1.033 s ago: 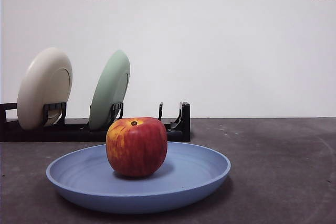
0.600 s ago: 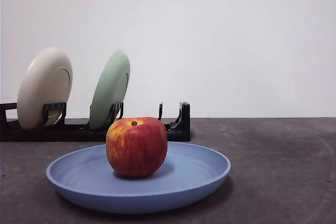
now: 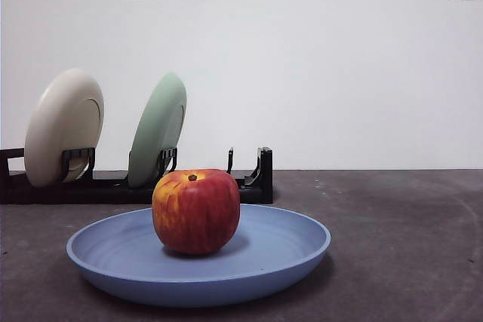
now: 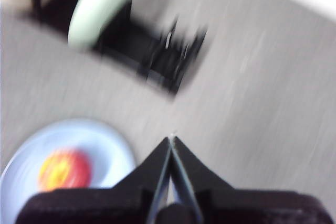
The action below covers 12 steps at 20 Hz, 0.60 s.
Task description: Take the blue plate from the plate rack,put the plate on the table,take the apple from the table,put the apple in the plate
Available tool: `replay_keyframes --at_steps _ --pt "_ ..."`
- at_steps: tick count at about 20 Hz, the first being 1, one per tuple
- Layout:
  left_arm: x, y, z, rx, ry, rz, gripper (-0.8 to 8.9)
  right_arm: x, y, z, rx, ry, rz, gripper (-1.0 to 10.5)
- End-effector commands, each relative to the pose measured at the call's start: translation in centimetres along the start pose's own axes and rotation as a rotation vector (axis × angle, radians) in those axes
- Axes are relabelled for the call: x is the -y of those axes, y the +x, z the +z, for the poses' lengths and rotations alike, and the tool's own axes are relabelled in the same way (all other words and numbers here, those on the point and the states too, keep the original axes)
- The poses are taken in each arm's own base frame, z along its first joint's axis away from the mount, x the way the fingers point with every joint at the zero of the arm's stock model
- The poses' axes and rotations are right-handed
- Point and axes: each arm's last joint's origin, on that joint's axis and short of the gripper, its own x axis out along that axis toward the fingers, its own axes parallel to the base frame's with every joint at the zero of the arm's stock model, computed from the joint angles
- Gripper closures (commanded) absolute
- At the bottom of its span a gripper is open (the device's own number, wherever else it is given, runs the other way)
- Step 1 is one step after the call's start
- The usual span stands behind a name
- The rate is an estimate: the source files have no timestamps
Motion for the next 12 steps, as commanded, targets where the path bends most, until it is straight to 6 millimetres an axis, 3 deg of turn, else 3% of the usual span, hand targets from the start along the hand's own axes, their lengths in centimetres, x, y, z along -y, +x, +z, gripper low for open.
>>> replay_keyframes --at_steps 1,7,12 --pt "0.0 0.1 -0.3 -0.004 -0.012 0.005 8.17 1.2 -0.2 1.0 0.098 -0.151 -0.031 9.4" --pt "0.0 0.1 -0.3 -0.009 -0.012 0.005 8.17 7.7 -3.2 1.7 0.331 -0.045 -0.035 9.4" --pt "0.0 0.1 -0.3 -0.009 -0.012 0.005 8.17 13.1 -8.6 -1.5 0.410 0.091 -0.238 9.4"
